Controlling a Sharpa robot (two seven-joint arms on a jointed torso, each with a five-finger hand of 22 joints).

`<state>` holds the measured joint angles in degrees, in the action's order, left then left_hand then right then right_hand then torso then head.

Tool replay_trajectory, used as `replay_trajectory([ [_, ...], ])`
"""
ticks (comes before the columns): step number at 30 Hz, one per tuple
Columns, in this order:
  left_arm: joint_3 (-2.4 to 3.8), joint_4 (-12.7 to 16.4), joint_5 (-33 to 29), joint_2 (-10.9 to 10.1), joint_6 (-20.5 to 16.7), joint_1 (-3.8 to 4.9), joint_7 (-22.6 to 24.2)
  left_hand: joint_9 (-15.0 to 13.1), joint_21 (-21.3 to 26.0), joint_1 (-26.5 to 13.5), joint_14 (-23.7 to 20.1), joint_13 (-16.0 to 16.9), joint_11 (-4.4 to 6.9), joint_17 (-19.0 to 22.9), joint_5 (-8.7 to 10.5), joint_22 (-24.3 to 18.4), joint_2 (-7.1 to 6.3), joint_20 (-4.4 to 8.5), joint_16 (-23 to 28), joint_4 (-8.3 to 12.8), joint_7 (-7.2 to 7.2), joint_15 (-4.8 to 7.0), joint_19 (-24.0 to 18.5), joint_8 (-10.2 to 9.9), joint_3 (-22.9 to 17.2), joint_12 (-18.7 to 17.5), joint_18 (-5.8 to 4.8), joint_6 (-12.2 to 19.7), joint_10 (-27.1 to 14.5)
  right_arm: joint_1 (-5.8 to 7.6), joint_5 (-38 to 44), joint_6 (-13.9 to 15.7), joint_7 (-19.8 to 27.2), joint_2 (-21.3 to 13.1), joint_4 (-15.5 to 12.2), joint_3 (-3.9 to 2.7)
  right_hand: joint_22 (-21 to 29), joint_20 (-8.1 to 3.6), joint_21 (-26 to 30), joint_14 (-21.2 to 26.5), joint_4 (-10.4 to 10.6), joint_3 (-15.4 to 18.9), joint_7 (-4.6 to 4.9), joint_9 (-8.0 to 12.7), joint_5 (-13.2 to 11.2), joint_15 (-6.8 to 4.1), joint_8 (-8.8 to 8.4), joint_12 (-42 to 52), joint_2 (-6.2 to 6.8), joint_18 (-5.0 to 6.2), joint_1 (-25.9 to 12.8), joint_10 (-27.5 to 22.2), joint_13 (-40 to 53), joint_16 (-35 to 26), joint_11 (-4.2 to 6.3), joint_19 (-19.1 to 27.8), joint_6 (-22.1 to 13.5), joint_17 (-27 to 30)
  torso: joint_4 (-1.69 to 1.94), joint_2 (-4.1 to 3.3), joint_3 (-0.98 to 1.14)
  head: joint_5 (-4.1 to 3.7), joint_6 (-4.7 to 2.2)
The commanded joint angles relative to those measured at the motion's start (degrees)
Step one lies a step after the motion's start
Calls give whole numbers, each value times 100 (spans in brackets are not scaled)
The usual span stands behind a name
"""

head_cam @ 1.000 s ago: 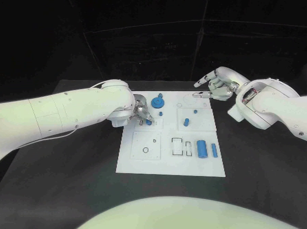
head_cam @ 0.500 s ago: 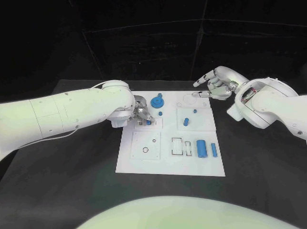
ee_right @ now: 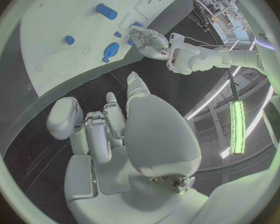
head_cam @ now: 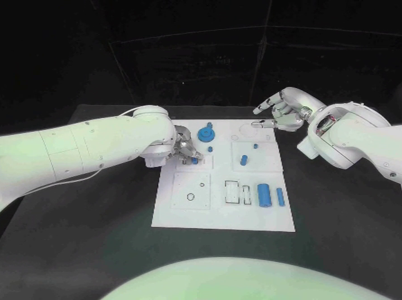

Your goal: Assemble the parts on the task board

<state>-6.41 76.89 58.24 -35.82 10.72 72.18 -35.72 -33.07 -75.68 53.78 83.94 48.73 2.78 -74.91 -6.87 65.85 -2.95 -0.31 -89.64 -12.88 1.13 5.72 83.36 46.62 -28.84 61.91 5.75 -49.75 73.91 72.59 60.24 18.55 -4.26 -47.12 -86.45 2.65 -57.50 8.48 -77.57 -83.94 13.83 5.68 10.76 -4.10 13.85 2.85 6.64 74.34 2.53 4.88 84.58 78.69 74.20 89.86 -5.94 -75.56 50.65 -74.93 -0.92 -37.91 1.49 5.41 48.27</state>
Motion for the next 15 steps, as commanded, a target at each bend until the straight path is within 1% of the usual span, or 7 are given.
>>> replay_trajectory([
  [1, -6, 0, -2, -15, -38, -6, -26, -14, -31, -202, 606, -2, 2, -1509, 40, 15, -71, 24, -36, -182, 2, 45, 16, 31, 298, 35, -118, -44, 50, 10, 16, -14, 53, 4, -2, -3, 5, -9, 30, -606, -11, 38, -7, 7, -39, -25, -7, -31, -25, 99, -28, -25, -8, 14, -2, 34, -7, -1507, -2, 0, -3, -1, -15],
  [4, -3, 21, -2, -45, -140, -6, 37, -22, -30, -320, 606, 11, 16, -1509, 50, 22, -106, 37, -36, -342, -13, 59, 17, 32, 651, 49, -118, -43, 58, 9, 16, -20, 60, 5, 6, -3, 7, -9, 32, -606, -9, 42, -7, 7, -44, -26, -8, -31, -24, 99, -33, -25, -8, 14, -2, 34, -8, -1507, -2, -1, -6, -7, -27],
  [7, 8, 62, -2, -96, -208, -3, 83, -25, -42, -536, 606, 54, 26, -1509, 117, 51, -86, 49, -36, -385, -26, 71, 26, 27, 1050, 87, -122, -43, 80, 9, 16, -29, 67, 4, 11, -3, 13, -9, 36, -606, -13, 59, -7, 8, -58, -26, -10, -36, -11, 100, -37, -28, -13, 14, -2, 34, -11, -1507, 1, 1, -7, -11, -34],
  [9, 23, 99, -2, -143, -232, 6, 104, -28, -37, -618, 606, 65, 28, -1509, 330, 49, -63, 55, -36, -385, -31, 73, 24, 25, 1288, 101, -120, -41, 83, 9, 16, -28, 71, 1, 12, -3, 13, -10, 37, -606, -14, 63, -6, 9, -61, -26, -10, -37, -6, 100, -37, -29, -15, 14, -2, 33, -12, -1507, -1, 0, -5, -13, -39],
  [11, 54, 137, -6, -197, -246, 22, 145, -31, -23, -626, 606, 59, 27, -1509, 374, 35, -59, 55, -36, -382, -29, 75, 19, 21, 1474, 100, -117, -32, 75, 9, 16, -19, 74, -2, 15, -3, 29, -10, 45, -606, -15, 71, -6, 9, -67, -26, -11, -44, 0, 102, -40, -34, -22, 14, -2, 39, -13, -1507, -4, 0, 1, -10, -42],
  [13, 91, 172, -46, -249, -327, 49, 209, -29, 20, -625, 606, 16, 23, -1509, 380, -31, -72, 55, -36, -385, -21, 70, -2, 12, 1581, 70, -104, -10, 47, 9, 16, -11, 75, -4, 20, -3, 29, -10, 45, -606, -15, 71, -6, 9, -67, -26, -11, -44, 0, 102, -40, -34, -22, 14, -2, 39, -13, -1507, -3, 0, 1, -13, -42],
  [15, 136, 205, -87, -306, -390, 80, 263, -20, 197, -609, 605, -162, -1, -1502, 382, -304, -80, 43, -33, -386, 9, 53, -88, -25, 1730, -56, -54, 77, -63, 9, 16, -7, 75, -4, 31, -3, 29, -10, 45, -606, -15, 71, -6, 9, -67, -26, -11, -44, 0, 102, -40, -34, -22, 14, -2, 39, -13, -1507, 1, 0, 1, -20, -49],
])
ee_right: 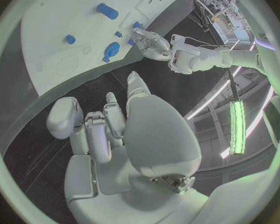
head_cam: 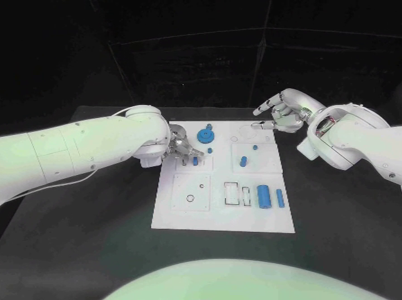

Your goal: Assemble the parts on the task board

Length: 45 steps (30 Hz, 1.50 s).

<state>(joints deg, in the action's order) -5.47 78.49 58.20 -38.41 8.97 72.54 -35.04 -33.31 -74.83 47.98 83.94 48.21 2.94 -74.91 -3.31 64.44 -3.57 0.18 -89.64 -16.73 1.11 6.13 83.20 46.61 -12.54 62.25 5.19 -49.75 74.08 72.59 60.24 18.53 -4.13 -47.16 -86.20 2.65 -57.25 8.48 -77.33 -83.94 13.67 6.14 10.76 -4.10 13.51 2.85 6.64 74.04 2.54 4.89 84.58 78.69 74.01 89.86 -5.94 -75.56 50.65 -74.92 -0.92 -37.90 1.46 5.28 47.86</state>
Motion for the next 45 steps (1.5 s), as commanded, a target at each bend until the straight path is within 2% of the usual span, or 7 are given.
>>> replay_trajectory([
  [1, 78, 56, -100, -74, -238, 58, 213, 5, 142, -17, 601, -136, -25, -1489, 26, -205, -17, -10, -27, -1, 18, 7, -86, -31, 144, -109, 10, 98, -100, 9, 15, -4, 62, 0, 11, -3, 5, -9, 20, -606, 1, 25, -6, 9, -33, -26, -11, -13, 0, 102, -40, -34, -3, 14, -2, 39, -13, -1508, 0, -1, 3, -5, -15],
  [9, 231, -74, -199, -197, -71, 258, 443, 196, 502, 703, 552, -444, -133, -1289, 11, -685, 108, -89, 68, 124, 148, -81, -233, -292, 420, -301, 93, 359, -309, 9, 15, -7, 64, 2, 35, -3, 14, -10, 25, -606, 2, 32, -6, 9, -37, -26, -12, -14, 4, 103, -45, -34, -3, 14, -3, 42, -14, -1508, 0, -2, 4, -10, -45],
  [13, 248, -479, -235, -61, 299, 404, 474, 462, 667, 1127, 525, -659, -232, -1176, -1, -883, 223, -167, 125, 208, 275, -168, -284, -594, 478, -441, 122, 508, -433, 9, 15, -11, 60, 7, 42, -2, 14, -10, 25, -606, 2, 32, -6, 9, -37, -26, -12, -14, 4, 103, -45, -34, -3, 14, -3, 42, -14, -1508, -6, -5, 8, -5, -73],
  [17, 249, -879, -245, 128, 525, 465, 467, 583, 691, 1218, 528, -670, -262, -1183, -4, -895, 280, -195, 122, 172, 297, -193, -278, -685, 555, -432, 128, 477, -437, 9, 15, -14, 58, 17, 47, -2, 14, -10, 25, -606, 2, 32, -6, 9, -37, -26, -12, -14, 4, 103, -45, -34, -3, 14, -3, 42, -14, -1508, -16, -10, 8, 3, -86],
  [24, 238, -1550, -246, 525, 951, 505, 426, 707, 656, 1217, 545, -607, -271, -1249, 3, -825, 330, -211, 90, 48, 305, -203, -240, -751, 714, -359, 119, 411, -400, 9, 15, -23, 60, 46, 59, -2, 12, -10, 25, -606, 3, 36, -6, 9, -37, -26, -12, -13, 4, 102, -48, -33, -2, 14, -3, 40, -14, -1508, -8, -14, 1, 6, -82],
  [32, 218, -1965, 3, 802, 1374, 506, 356, 794, 637, 1109, 552, -578, -265, -1277, 12, -785, 364, -211, 76, 8, 297, -200, -219, -773, 926, -313, 114, 340, -387, 9, 15, -33, 63, 70, 71, -2, 9, -10, 24, -606, 3, 37, -6, 9, -34, -26, -12, -9, 1, 102, -48, -30, 1, 14, -2, 38, -14, -1508, 1, -7, 3, 0, -60],
  [45, 201, -2298, 79, 920, 1464, 497, 378, 827, 631, 1138, 556, -596, -264, -1293, 11, -769, 375, -209, 68, 29, 295, -198, -214, -781, 996, -317, 111, 323, -404, 9, 15, -56, 67, 92, 80, -2, 13, -10, 27, -606, 2, 35, -7, 9, -24, -26, -11, -9, -8, 102, -43, -30, 0, 14, -2, 39, -13, -1508, 2, -2, -1, 10, -32],
])
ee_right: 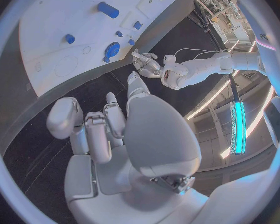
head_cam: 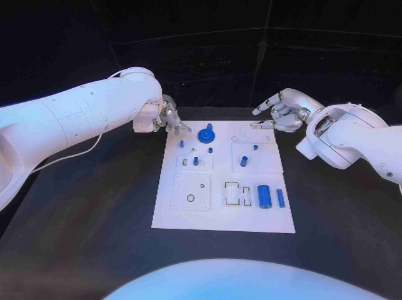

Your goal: Assemble the parts on the task board

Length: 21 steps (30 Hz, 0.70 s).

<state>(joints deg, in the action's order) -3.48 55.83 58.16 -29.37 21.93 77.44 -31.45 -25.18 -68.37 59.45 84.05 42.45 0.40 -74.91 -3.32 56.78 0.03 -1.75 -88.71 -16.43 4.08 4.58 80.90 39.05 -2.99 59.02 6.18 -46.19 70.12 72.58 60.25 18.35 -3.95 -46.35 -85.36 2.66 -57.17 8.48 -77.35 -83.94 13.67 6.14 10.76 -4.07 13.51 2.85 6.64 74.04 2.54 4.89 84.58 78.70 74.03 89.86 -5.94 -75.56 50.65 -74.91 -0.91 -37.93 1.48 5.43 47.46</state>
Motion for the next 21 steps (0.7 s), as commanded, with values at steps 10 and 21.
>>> replay_trajectory([
  [10, -82, -173, 86, 73, 313, -13, 53, 41, -28, 58, 547, -14, -11, -1303, 12, 24, 29, -16, -31, 18, -1, -43, 24, -31, 81, 17, 7, -45, -17, 9, 15, -48, 51, 19, -1, -3, 5, -10, 29, -606, 1, 36, -7, 6, -22, -26, -11, -9, -10, 103, -42, -30, -1, 14, -1, 38, -13, -1509, 2, 3, -1, -3, 17],
  [21, -169, -239, 87, 145, 335, -53, 138, 54, -29, 74, 547, -18, -11, -1305, 11, 27, 51, -17, -32, 12, 0, -44, 25, -34, 97, 19, 7, -48, -22, 8, 15, -53, 53, 31, 9, -3, 6, -11, 31, -606, -2, 35, -7, 5, -14, -27, -11, -8, -17, 103, -37, -29, -1, 14, 0, 38, -12, -1509, -1, 2, 1, -8, 25],
])
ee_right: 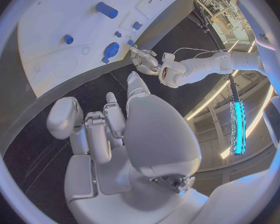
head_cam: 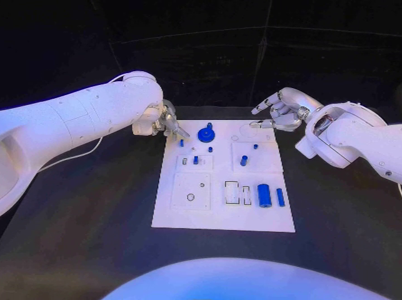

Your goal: Assemble the parts on the task board

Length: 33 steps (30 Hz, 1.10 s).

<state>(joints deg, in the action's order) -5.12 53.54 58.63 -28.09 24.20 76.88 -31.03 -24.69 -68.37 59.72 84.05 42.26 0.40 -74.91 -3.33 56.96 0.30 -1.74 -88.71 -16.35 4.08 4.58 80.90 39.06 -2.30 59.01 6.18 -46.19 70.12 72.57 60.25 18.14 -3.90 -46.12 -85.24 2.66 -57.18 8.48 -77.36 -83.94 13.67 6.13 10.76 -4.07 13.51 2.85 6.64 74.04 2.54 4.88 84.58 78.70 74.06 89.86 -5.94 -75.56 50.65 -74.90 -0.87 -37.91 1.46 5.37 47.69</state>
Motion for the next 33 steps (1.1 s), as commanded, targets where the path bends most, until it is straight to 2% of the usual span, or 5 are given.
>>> replay_trajectory([
  [1, -7, -12, 40, 22, 114, 0, 102, 5, -30, 48, 547, 1, -11, -1304, 11, 10, 26, -17, -32, 4, 0, -44, 25, -34, 28, 19, 7, -49, -22, 9, 14, -33, 49, 9, -3, -3, 7, -11, 32, -606, -2, 35, -8, 6, -14, -27, -11, -9, -17, 103, -37, -29, -4, 14, 0, 38, -12, -1510, -3, 0, 3, -3, 4],
  [14, -42, -33, 39, 89, 161, -24, 172, 45, -30, 157, 547, -5, -12, -1307, 7, 18, 84, -20, -33, 28, 1, -47, 27, -40, 65, 28, 5, -66, -31, 9, 14, -41, 52, 24, 5, -3, 7, -11, 32, -606, -2, 35, -8, 6, -14, -27, -11, -9, -17, 103, -37, -29, -4, 14, 0, 38, -12, -1510, -2, 0, 4, -5, 19],
  [22, -66, -74, 39, 117, 175, -36, 177, 129, -33, 506, 548, -16, -18, -1312, 5, 39, 279, -25, -36, 166, 8, -51, 30, -48, 34, 46, 3, -91, -44, 9, 14, -43, 53, 28, 6, -3, 5, -11, 33, -606, -2, 36, -8, 6, -8, -27, -10, -9, -24, 102, -36, -29, -4, 14, 0, 35, -11, -1510, -3, 0, 5, -7, 23],
  [33, -70, -104, 39, 148, 132, -46, 199, 187, -36, 687, 547, -30, -23, -1310, 3, 55, 435, -31, -35, 253, 14, -56, 31, -54, -28, 53, 1, -104, -50, 9, 14, -46, 55, 36, 11, -3, 5, -11, 33, -606, -2, 36, -8, 6, -8, -27, -10, -9, -24, 102, -36, -29, -4, 14, 0, 35, -11, -1510, -2, 0, 3, -10, 40],
])
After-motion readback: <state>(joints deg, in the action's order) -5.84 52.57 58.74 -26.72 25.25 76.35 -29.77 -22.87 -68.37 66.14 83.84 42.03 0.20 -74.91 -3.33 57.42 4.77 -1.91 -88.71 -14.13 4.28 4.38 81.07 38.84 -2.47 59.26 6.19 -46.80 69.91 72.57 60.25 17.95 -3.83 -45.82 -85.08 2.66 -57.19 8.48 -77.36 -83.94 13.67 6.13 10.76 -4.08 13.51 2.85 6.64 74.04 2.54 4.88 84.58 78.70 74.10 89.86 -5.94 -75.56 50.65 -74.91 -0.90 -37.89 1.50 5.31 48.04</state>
